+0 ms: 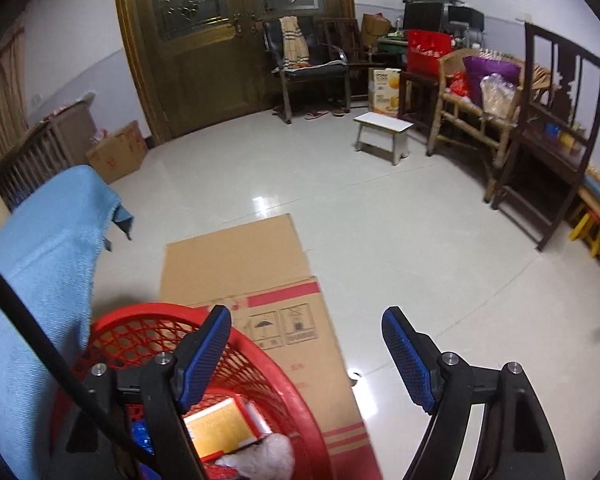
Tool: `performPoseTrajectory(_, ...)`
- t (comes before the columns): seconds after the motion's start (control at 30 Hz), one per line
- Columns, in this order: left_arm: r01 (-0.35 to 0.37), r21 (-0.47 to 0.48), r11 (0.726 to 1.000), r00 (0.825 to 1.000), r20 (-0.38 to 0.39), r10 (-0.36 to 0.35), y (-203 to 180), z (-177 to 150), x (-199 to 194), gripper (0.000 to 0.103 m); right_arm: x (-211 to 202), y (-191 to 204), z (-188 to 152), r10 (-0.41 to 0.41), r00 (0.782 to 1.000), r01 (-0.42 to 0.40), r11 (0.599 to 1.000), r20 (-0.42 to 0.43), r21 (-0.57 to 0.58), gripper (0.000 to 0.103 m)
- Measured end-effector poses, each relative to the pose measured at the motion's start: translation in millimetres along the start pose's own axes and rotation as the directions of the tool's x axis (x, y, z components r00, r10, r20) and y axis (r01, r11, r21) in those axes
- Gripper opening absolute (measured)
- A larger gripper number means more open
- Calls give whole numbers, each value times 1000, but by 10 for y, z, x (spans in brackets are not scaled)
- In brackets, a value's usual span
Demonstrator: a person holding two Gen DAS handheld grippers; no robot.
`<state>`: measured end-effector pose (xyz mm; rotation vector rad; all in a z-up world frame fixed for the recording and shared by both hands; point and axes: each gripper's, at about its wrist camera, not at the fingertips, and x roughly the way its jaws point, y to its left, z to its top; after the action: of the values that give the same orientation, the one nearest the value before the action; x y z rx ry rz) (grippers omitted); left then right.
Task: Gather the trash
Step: 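Return both tools from the wastebasket to the table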
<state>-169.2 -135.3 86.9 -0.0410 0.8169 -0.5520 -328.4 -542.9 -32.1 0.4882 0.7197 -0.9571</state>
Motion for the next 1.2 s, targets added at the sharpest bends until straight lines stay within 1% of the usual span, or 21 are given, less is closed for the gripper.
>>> performPoseTrajectory(0.03,-16,-13,1000,1000,7,17,74,26,-11,81,-41,-17,-1,-16,1000,16,1000,3,10,81)
performPoseTrajectory(0.1,-47,-43,998,999,22,48,258,44,-45,81,-195,-30,40,-40,999,39,999,36,16,81)
performPoseTrajectory(0.17,-83,-81,993,996,27,85,456,66,-60,81,-396,25,89,-28,997,28,1000,76,8,81)
performPoseTrajectory(0.23,-102,-115,988,994,33,106,595,90,-79,81,-623,159,140,10,993,-9,1000,116,-12,86)
performPoseTrajectory(0.27,-115,-135,984,992,35,121,694,75,-88,81,-722,249,162,33,990,-29,999,134,-30,90)
performPoseTrajectory(0.3,-125,-148,981,991,35,131,748,65,-102,81,-823,368,186,60,987,-52,997,151,-56,92)
performPoseTrajectory(0.37,-145,-178,973,987,35,154,886,47,-124,81,-1023,674,208,128,976,-108,987,178,-121,92)
performPoseTrajectory(0.43,-162,-192,968,985,32,171,974,35,-141,81,-1169,975,195,207,962,-177,969,179,-171,92)
performPoseTrajectory(0.47,-170,-199,965,983,32,180,1024,20,-160,81,-1256,1193,184,264,949,-225,951,173,-212,92)
performPoseTrajectory(0.5,-177,-206,962,982,33,187,1061,14,-182,81,-1303,1339,174,294,941,-251,938,166,-240,92)
performPoseTrajectory(0.6,-192,-222,956,978,32,204,1165,-12,-214,81,-1458,1879,59,400,907,-339,877,128,-341,92)
performPoseTrajectory(0.67,-202,-228,953,976,31,214,1213,-29,-232,81,-1527,2200,-50,453,886,-383,837,101,-390,92)
performPoseTrajectory(0.73,-214,-229,950,974,29,226,1248,-44,-249,81,-1569,2467,-163,489,869,-418,804,72,-422,92)
performPoseTrajectory(0.83,-230,-235,944,970,22,242,1300,-65,-256,81,-1613,2756,-323,528,849,-456,768,40,-451,92)
performPoseTrajectory(0.93,-246,-240,939,966,13,257,1356,-87,-262,81,-1589,2951,-442,550,835,-483,738,5,-471,92)
performPoseTrajectory(1.2,-276,-251,928,958,4,286,1452,-86,-259,81,-1648,3370,-639,584,810,-520,672,-55,-527,92)
